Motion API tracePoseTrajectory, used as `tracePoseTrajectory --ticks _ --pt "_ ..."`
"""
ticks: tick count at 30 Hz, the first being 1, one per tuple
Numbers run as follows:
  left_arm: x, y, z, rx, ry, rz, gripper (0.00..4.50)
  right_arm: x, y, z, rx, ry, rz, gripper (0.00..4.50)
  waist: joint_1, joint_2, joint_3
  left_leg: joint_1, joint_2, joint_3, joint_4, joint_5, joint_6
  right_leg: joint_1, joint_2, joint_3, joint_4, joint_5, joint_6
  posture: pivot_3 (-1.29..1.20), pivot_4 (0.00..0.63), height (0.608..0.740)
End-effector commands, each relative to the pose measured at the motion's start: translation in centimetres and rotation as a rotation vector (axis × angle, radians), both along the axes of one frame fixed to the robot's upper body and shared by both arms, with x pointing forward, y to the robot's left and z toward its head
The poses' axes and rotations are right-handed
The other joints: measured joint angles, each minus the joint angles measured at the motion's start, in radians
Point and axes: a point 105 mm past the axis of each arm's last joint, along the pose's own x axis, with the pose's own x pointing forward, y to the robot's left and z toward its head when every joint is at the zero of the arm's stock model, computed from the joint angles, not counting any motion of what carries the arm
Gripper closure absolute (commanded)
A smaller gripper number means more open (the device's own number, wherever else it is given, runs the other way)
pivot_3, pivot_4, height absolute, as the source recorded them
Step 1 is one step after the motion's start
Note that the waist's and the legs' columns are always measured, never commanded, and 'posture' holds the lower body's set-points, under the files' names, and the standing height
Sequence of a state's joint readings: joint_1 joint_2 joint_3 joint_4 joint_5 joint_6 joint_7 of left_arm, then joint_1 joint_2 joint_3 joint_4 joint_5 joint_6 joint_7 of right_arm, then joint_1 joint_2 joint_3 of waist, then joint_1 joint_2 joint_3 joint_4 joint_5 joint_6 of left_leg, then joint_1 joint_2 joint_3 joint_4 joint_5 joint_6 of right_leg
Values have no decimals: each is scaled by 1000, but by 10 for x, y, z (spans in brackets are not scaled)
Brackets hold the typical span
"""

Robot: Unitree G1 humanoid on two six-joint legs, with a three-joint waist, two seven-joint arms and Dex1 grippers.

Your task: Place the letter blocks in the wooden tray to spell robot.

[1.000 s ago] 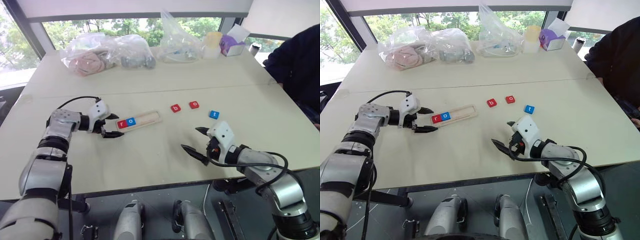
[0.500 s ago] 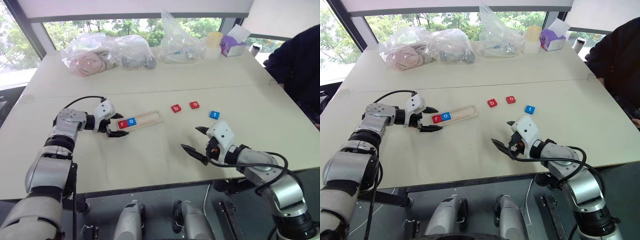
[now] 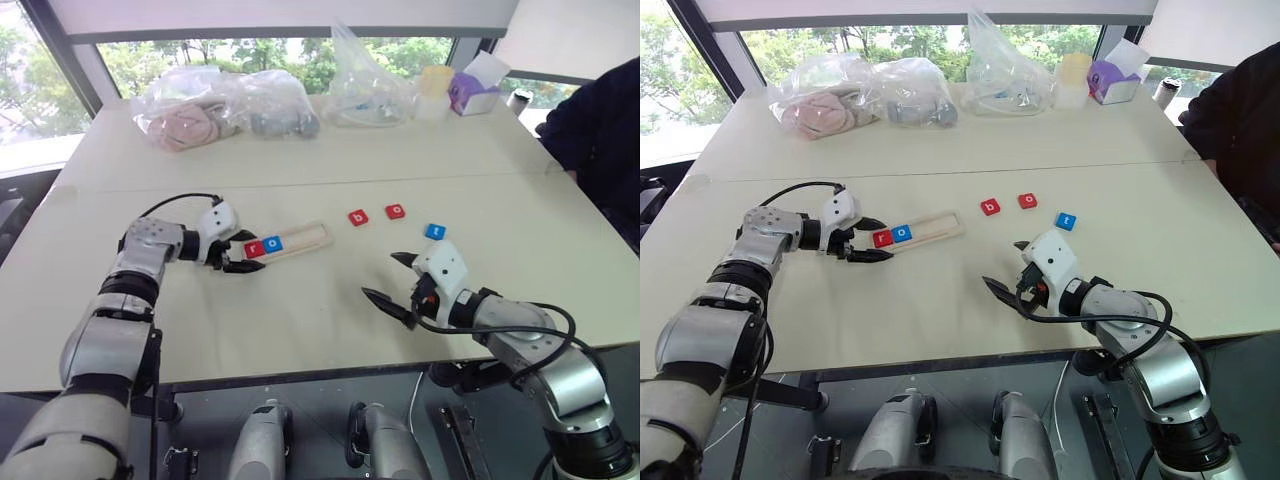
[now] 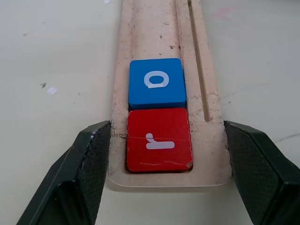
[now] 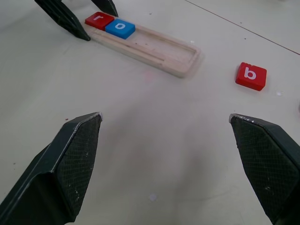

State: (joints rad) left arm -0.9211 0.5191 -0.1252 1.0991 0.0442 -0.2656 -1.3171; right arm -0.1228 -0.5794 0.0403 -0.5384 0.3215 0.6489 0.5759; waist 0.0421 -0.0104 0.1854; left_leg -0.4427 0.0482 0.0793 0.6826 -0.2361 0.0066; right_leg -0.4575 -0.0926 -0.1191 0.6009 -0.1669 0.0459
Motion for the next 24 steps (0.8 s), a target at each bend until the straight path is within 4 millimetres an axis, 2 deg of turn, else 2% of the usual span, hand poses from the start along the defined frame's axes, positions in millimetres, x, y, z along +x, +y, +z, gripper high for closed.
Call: tracePoseTrajectory --ticks 1,12,24 --pt "-21 -26 -26 28 98 -147 1372 0 3 9 -5 -45 17 0 1 0 0 0 -1 0 0 0 1 0 -1 0 0 0 0 0 150 725" --pt "-33 -67 -24 42 68 -261 1372 -1 4 8 -7 -44 21 0 2 0 0 0 -1 0 0 -1 1 1 -2 0 -1 0 0 0 150 725" --pt "-37 -81 -24 130 -2 -224 1372 0 6 4 -6 -41 17 0 2 0 0 0 -1 0 1 -1 1 2 -2 0 -1 0 1 0 150 725"
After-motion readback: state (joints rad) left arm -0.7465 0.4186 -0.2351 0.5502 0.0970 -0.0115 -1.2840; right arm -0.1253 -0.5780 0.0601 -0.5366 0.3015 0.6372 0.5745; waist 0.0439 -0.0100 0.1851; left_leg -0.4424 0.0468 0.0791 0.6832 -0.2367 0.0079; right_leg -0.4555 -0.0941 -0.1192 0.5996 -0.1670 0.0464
